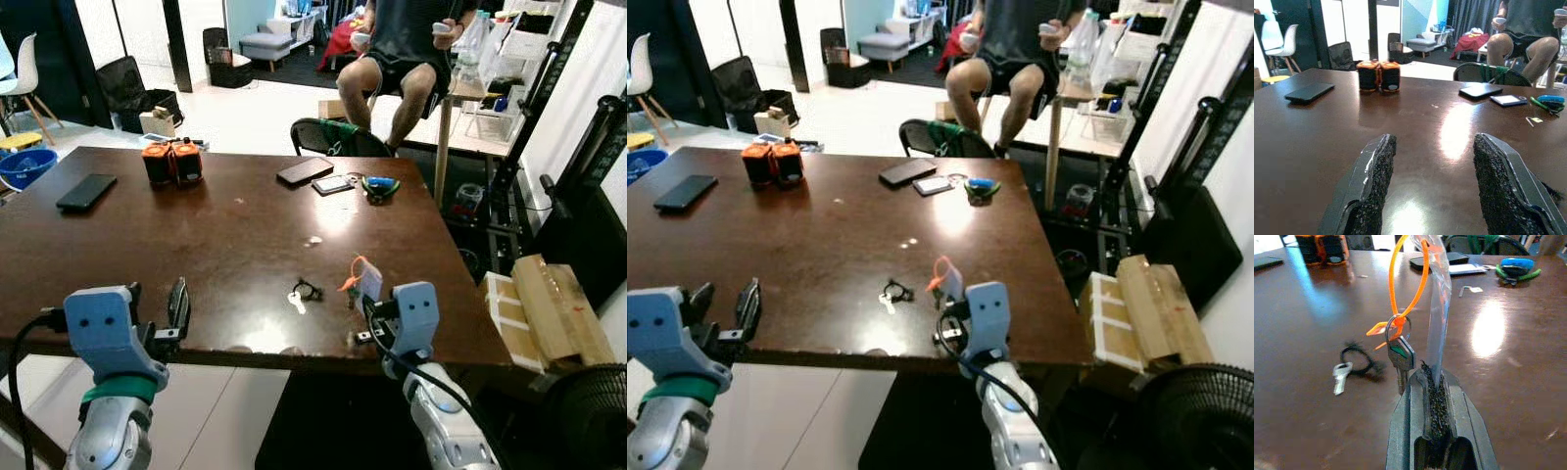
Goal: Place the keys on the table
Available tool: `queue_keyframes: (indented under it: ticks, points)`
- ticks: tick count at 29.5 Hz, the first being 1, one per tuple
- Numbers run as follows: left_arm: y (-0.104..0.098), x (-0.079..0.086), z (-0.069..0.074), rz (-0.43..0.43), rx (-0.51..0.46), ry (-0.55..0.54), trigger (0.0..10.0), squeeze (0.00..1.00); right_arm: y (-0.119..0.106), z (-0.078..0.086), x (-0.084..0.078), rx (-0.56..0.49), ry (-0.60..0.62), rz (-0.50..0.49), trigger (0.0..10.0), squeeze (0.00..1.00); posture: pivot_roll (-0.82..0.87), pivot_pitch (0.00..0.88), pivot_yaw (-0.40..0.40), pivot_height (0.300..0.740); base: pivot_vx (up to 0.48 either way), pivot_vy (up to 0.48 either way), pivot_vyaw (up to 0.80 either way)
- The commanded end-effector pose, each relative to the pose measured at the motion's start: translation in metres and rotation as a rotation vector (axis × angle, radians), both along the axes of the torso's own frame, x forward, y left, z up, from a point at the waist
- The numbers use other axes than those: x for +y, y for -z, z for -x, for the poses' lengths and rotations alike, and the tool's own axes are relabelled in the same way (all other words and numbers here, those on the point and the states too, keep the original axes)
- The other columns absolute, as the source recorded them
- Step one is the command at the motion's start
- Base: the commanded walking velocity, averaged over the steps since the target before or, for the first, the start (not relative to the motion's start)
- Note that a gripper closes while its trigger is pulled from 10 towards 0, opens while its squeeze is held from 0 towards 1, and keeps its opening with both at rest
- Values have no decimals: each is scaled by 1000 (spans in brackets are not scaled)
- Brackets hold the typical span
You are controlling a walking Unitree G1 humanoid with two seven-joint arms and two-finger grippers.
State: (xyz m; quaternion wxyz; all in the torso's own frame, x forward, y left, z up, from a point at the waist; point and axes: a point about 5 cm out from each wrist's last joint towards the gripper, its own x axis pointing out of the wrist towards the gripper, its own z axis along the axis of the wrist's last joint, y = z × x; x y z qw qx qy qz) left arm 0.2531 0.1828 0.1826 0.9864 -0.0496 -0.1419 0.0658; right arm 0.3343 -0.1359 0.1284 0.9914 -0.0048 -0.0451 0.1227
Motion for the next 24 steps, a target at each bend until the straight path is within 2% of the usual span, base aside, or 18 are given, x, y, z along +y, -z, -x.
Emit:
queue_keyframes:
  ticks: [1, 16, 24]
  points:
    - [0, 1, 0, 13, 1, 2, 10000, 0, 0, -1, 0, -1, 7, -19, 10000, 0, -118, 24, 95, 740, 307, 0, 0]
    - [1, 1, 0, 18, 12, 6, 10000, 0, -1, -2, -3, -2, 9, -13, 10000, 0, -122, 29, 97, 740, 287, 0, 0]
    - [2, 1, 0, 15, 17, 10, 10000, 0, -2, -3, -4, -3, 13, -12, 10000, 0, -122, 29, 97, 740, 0, 0, 0]
